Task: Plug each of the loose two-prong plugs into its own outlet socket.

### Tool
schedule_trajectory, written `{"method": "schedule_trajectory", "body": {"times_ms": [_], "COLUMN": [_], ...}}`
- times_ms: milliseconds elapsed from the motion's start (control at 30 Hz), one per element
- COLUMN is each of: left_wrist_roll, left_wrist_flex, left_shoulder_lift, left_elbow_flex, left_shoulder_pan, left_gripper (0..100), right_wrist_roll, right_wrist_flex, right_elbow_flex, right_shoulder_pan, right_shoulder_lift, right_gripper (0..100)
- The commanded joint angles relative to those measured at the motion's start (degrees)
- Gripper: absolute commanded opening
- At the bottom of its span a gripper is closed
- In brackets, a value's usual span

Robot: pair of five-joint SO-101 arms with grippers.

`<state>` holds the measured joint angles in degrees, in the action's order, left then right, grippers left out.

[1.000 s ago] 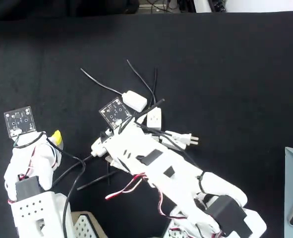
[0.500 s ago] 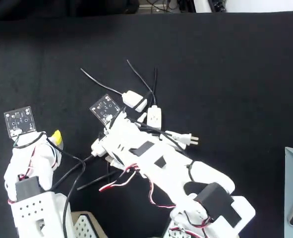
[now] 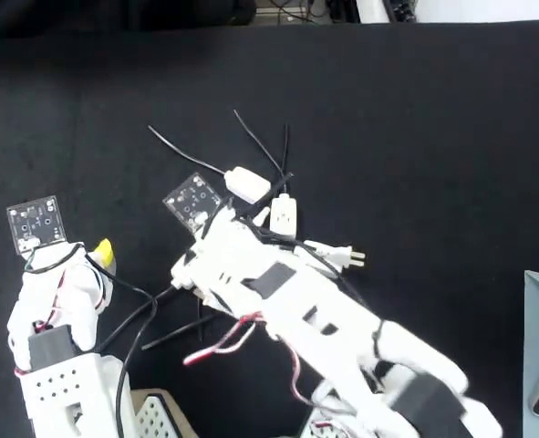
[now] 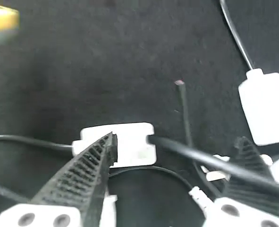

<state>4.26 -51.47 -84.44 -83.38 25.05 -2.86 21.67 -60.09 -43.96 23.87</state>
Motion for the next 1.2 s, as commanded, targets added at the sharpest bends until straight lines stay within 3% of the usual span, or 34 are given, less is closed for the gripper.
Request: {"method": "schedule_trajectory", "body": {"times_ms": [0, 167, 367, 600, 800, 900, 1033, 1167], "left_wrist_roll": [-0.2, -0.1, 2.3, 3.3, 5.7, 5.9, 9.8, 12.5], "left_wrist_flex": [0.0, 0.0, -0.4, -10.1, -18.7, -19.3, -18.1, -12.3], "left_shoulder_lift": [-0.3, -0.6, -0.1, 0.0, 4.7, 12.7, 25.9, 38.6], "left_elbow_flex": [0.3, -0.1, 1.7, 10.3, 17.5, 19.9, 24.0, 26.8], "left_shoulder_pan": [0.2, 0.0, -2.0, -9.2, -21.4, -24.4, -27.7, -28.7], "left_gripper": [24, 24, 24, 24, 28, 37, 37, 35], "right_wrist_roll": [0.7, 3.5, 10.5, 10.7, 10.4, 10.6, 10.6, 10.7], "right_wrist_flex": [7.4, 18.4, 25.2, 26.6, 30.9, 30.7, 27.6, 21.7], "right_elbow_flex": [2.2, 2.0, -0.7, -7.6, -8.0, -8.0, -8.8, -13.7], "right_shoulder_pan": [-4.2, -5.3, 2.7, 13.5, 18.8, 22.2, 25.5, 24.4], "right_shoulder_lift": [12.9, 23.9, 30.6, 37.2, 45.1, 47.1, 47.3, 47.3], "right_gripper": [36.9, 26.7, 1.1, 1.3, 1.5, 1.5, 1.5, 1.5]}}
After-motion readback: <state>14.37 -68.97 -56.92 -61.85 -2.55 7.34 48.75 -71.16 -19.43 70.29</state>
